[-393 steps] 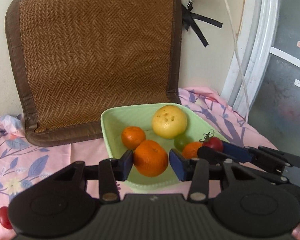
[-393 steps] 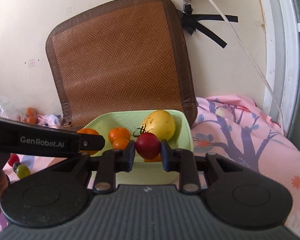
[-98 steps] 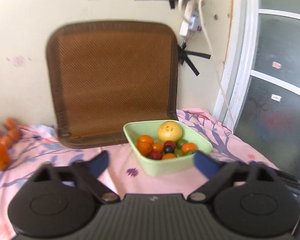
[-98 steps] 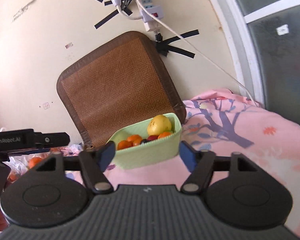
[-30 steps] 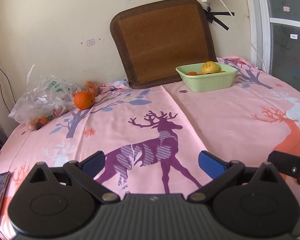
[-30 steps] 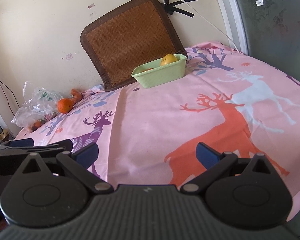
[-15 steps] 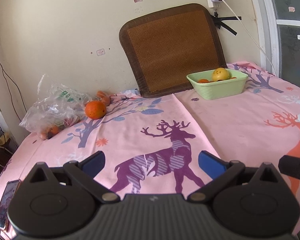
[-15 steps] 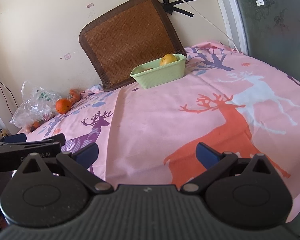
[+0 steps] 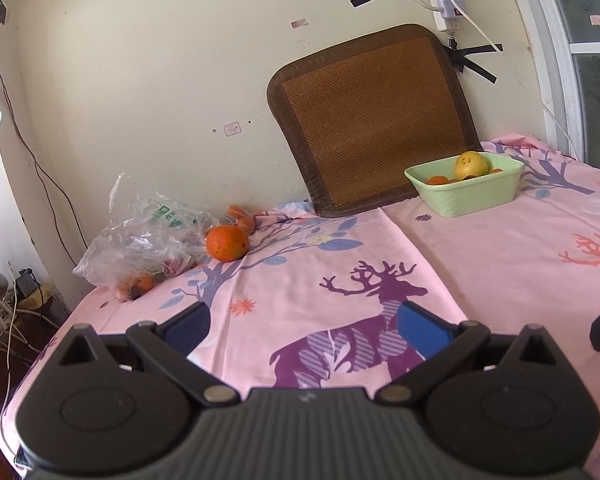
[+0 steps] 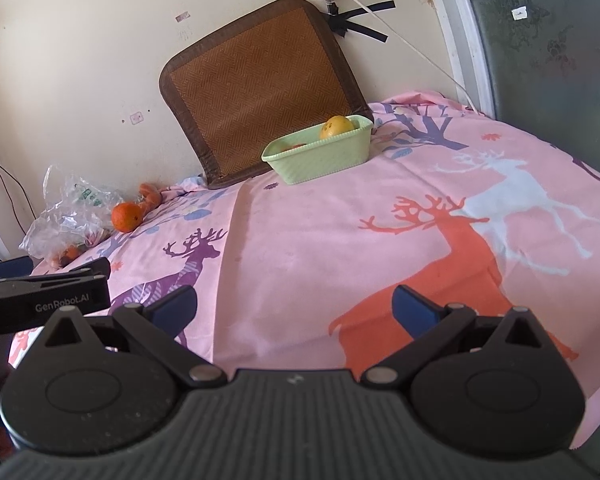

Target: Organize fruits

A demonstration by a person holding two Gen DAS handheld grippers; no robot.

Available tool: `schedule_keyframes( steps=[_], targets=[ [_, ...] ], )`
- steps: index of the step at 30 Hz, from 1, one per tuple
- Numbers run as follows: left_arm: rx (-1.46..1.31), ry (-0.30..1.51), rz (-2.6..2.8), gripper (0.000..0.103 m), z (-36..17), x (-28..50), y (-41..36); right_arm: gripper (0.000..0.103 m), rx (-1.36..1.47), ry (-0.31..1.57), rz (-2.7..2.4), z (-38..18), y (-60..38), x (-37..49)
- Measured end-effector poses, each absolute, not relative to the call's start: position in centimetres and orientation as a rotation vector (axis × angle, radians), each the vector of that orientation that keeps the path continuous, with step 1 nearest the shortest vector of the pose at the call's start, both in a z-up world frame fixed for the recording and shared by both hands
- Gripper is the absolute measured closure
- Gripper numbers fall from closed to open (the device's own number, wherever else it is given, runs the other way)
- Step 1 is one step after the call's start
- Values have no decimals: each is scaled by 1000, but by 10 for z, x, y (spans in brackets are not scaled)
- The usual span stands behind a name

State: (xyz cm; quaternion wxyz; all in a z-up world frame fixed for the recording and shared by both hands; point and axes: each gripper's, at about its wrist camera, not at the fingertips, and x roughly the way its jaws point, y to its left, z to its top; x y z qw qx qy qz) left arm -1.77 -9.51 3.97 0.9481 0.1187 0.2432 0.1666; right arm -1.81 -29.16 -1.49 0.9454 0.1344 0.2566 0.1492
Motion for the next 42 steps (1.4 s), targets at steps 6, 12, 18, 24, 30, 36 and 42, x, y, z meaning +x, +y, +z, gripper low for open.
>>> schedule_keyframes(
  steps=[6, 12, 18, 24, 30, 36, 42],
  targets=[
    [238, 485, 351, 0, 41, -19, -91, 0, 272, 517, 302, -15, -291, -20],
    [236, 480, 356, 0, 42, -20, -90, 0, 271, 517, 302, -15, -290, -20],
    [238, 476, 360, 0, 41, -21, -90, 0, 272, 515, 299, -15, -291, -21],
    [236, 477, 359, 0, 41, -21, -89, 0, 271, 516, 298, -14, -290, -21],
    [217, 508, 325, 0, 38, -20, -91, 0, 271, 517, 299, -15, -290, -21],
    [153, 576, 259, 0, 34, -20, -93, 0, 271, 518, 296, -16, -291, -20],
    [134, 596, 238, 0, 31, -20, -95, 0, 271, 519, 296, -17, -292, -20]
  ],
)
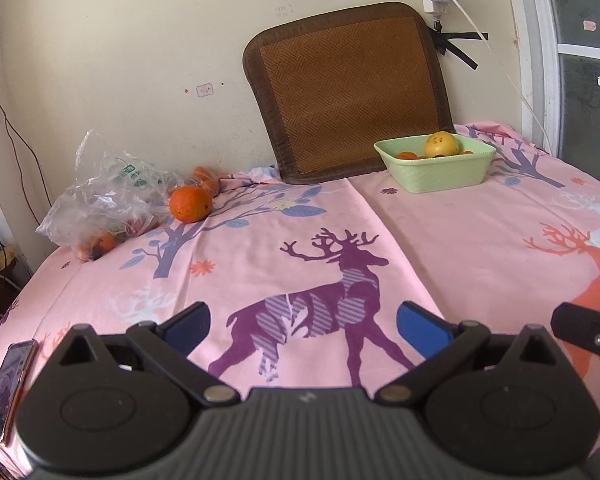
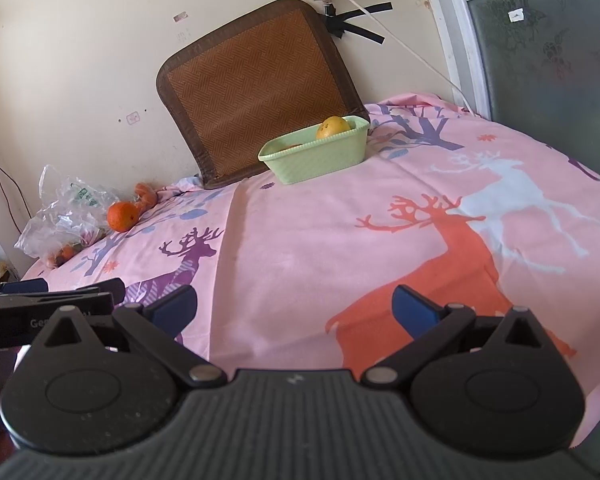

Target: Organize fruits

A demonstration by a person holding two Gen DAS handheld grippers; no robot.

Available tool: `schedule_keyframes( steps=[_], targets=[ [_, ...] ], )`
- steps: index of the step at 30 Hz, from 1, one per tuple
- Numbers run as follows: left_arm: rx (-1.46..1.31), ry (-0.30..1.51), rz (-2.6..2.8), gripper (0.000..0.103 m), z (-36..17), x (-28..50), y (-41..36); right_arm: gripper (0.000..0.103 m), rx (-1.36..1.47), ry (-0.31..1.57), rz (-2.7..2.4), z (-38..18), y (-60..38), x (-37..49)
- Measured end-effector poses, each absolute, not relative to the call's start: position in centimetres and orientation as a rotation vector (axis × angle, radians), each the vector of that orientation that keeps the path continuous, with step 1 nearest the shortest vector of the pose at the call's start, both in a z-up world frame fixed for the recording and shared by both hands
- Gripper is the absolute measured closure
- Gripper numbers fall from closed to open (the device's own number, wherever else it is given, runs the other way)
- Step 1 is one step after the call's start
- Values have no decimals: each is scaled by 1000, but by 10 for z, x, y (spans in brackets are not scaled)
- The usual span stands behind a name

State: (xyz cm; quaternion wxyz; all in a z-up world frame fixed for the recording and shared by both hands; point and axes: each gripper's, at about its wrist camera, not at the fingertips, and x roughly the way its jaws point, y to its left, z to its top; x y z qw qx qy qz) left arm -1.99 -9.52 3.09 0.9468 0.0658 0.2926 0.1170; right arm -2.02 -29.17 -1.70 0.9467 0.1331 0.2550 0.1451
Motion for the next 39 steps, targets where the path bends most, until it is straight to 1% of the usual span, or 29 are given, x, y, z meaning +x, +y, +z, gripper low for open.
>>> schedule_keyframes(
  steps=[9, 39],
  targets=[
    [118, 605, 242, 0, 31, -19, -95, 0, 268, 521, 292, -18, -289, -19],
    [183, 570, 291, 0, 28, -19, -98, 0, 270, 524, 291, -18, -288, -19]
  ],
)
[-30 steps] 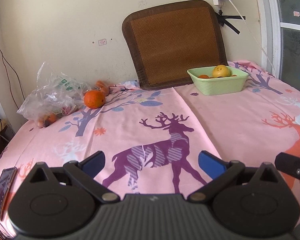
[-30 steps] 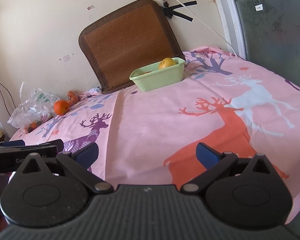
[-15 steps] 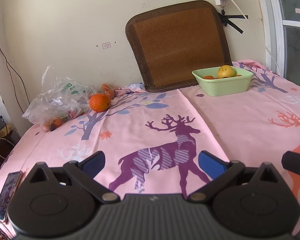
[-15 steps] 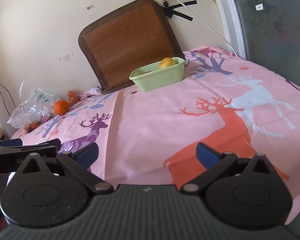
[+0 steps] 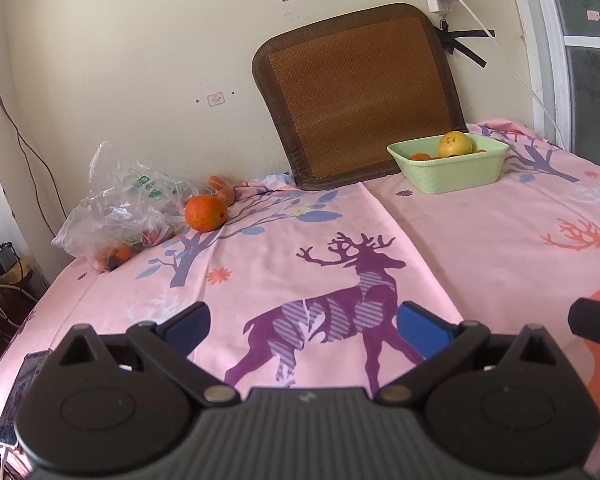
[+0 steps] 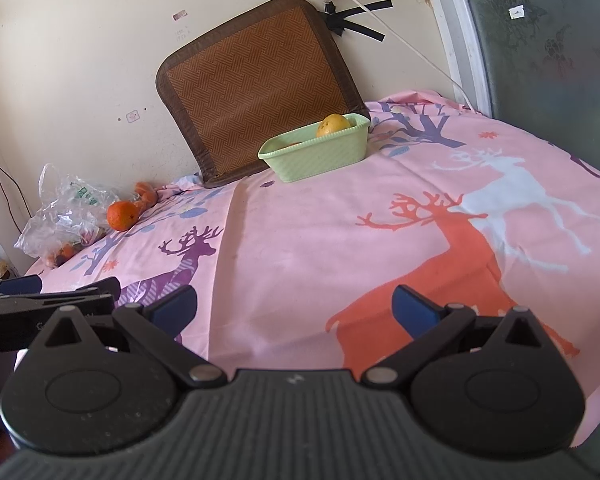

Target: Organize fruits

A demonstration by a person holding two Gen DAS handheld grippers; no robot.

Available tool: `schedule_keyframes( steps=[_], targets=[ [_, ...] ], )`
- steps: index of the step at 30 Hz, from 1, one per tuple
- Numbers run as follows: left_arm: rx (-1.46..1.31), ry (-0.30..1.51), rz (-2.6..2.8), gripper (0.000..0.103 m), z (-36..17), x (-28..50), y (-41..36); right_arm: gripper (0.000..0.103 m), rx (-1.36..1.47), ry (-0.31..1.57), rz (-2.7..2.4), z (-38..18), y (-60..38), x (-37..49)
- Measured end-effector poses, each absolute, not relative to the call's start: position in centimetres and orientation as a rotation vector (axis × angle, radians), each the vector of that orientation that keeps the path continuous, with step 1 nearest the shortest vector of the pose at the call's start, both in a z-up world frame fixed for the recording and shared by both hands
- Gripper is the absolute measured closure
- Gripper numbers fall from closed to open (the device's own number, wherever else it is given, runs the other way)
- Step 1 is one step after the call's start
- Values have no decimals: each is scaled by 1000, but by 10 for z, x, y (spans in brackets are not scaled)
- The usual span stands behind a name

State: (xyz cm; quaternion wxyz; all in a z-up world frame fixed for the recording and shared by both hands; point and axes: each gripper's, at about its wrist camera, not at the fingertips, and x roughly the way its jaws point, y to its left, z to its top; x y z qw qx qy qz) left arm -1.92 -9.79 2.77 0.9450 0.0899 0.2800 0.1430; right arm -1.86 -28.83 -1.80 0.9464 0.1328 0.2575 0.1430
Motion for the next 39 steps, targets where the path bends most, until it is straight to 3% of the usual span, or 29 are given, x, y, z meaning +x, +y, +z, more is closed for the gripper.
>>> schedule_keyframes(
  steps=[39],
  targets=[
    [190, 592, 282, 0, 20, -16, -95, 0, 272, 527, 291, -24, -288, -19]
  ],
)
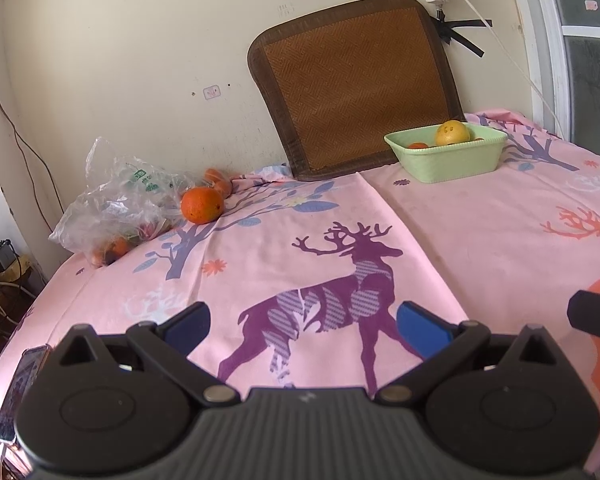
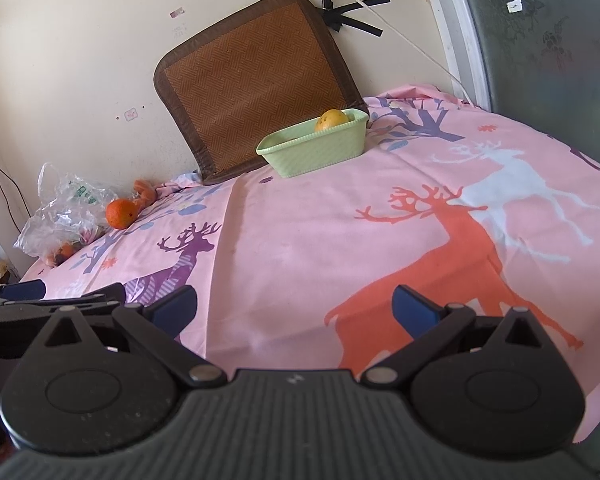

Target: Organize fruits

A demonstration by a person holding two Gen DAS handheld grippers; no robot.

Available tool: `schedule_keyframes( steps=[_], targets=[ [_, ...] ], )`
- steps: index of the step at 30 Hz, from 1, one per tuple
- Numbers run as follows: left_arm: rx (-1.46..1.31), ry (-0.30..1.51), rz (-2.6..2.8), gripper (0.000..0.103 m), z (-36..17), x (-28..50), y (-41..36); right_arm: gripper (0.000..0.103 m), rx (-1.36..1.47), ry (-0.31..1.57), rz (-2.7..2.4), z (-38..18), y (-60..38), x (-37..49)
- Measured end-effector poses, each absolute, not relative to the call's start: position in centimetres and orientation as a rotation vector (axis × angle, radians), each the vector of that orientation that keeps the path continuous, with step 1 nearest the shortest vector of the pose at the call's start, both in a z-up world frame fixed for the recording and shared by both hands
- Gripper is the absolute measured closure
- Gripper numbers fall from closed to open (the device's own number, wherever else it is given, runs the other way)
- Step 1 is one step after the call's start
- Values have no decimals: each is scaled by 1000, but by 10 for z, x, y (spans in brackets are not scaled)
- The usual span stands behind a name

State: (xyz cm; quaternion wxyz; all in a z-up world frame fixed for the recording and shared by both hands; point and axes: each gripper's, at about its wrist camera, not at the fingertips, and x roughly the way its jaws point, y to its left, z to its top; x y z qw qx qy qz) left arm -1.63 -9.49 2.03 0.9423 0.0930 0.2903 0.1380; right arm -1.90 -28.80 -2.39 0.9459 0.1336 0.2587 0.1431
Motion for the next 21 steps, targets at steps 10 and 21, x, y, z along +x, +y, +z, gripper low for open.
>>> schedule_keyframes(
  steps=[10, 21],
  targets=[
    [190, 593, 283, 0, 21, -15, -95, 0, 275, 525, 289, -23, -287, -20],
    [194, 594, 280, 0, 21, -14, -97, 0, 274, 525, 289, -22, -288, -19]
  ],
)
